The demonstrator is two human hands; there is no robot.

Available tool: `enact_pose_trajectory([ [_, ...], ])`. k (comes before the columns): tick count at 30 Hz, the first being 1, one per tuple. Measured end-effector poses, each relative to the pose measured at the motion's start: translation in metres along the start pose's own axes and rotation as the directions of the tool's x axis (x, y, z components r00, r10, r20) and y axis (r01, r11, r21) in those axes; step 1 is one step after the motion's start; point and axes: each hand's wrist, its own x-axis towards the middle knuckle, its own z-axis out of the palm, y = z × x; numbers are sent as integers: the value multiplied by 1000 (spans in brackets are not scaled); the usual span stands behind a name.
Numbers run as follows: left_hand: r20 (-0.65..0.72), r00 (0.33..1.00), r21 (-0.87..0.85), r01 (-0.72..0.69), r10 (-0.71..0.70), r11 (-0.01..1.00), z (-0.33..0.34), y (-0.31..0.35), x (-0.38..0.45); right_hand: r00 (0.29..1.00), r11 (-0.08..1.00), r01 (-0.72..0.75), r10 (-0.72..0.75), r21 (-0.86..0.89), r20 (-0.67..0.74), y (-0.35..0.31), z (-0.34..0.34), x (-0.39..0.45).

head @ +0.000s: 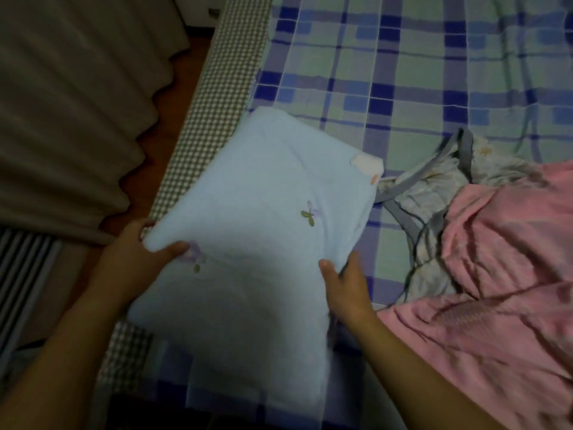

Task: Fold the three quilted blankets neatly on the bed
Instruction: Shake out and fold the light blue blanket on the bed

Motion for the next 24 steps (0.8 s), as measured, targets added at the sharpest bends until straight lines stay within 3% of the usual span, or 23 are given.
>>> enact_pose_trajectory([
  [2, -117, 985, 293, -87, 126, 952, 17, -45, 2, 985, 990, -106, 118, -98, 124, 10, 28, 3],
  [4, 29, 966, 465, -240, 256, 852, 76, -76, -13, 978, 978, -147, 166, -150, 124, 12, 42, 18],
  [5, 122, 946, 515, -318, 299, 796, 108, -78, -29, 992, 977, -104, 114, -188, 44, 7, 38, 21],
  [6, 158, 926, 543, -371, 342, 754, 141, -84, -40, 994, 966, 14, -41, -260, -98, 1, 40, 19],
  [7, 163, 924, 558, -375, 345, 740, 164, -86, -48, 933, 903, 199, -294, -381, -209, -10, 46, 11],
  [8, 144, 927, 561, -365, 346, 743, 179, -85, -51, 819, 782, 377, -532, -496, -216, -23, 55, 0],
  [9, 120, 935, 556, -342, 334, 757, 186, -83, -49, 700, 625, 549, -707, -556, -104, -39, 66, -11],
  [10, 91, 937, 552, -329, 337, 766, 190, -84, -45, 576, 415, 694, -810, -588, 108, -48, 77, -7],
  [11, 87, 942, 545, -318, 324, 776, 189, -86, -42, 496, 222, 754, -809, -618, 315, -53, 82, 11],
  [12, 87, 940, 543, -323, 331, 775, 188, -89, -41, 499, 84, 730, -743, -678, 446, -53, 81, 42],
  [13, 101, 936, 549, -336, 338, 765, 185, -92, -42, 573, 23, 643, -677, -765, 462, -48, 72, 79],
  [15, 128, 920, 566, -375, 371, 734, 182, -102, -46, 813, 154, 329, -549, -932, 196, -40, 35, 155],
  [16, 142, 914, 571, -390, 381, 722, 182, -105, -46, 891, 290, 161, -454, -943, 13, -40, 14, 179],
  [17, 156, 912, 578, -395, 379, 714, 180, -106, -46, 925, 437, 55, -360, -898, -119, -41, -2, 190],
  [19, 172, 922, 573, -381, 347, 726, 174, -103, -46, 916, 637, 88, -355, -766, -189, -42, -18, 178],
  [22, 203, 928, 503, -374, 314, 779, 161, -86, -53, 879, 654, 243, -461, -716, -123, -19, -31, 97],
  [24, 182, 923, 400, -383, 338, 833, 149, -75, -64, 904, 674, 234, -416, -700, -99, 20, -41, 25],
])
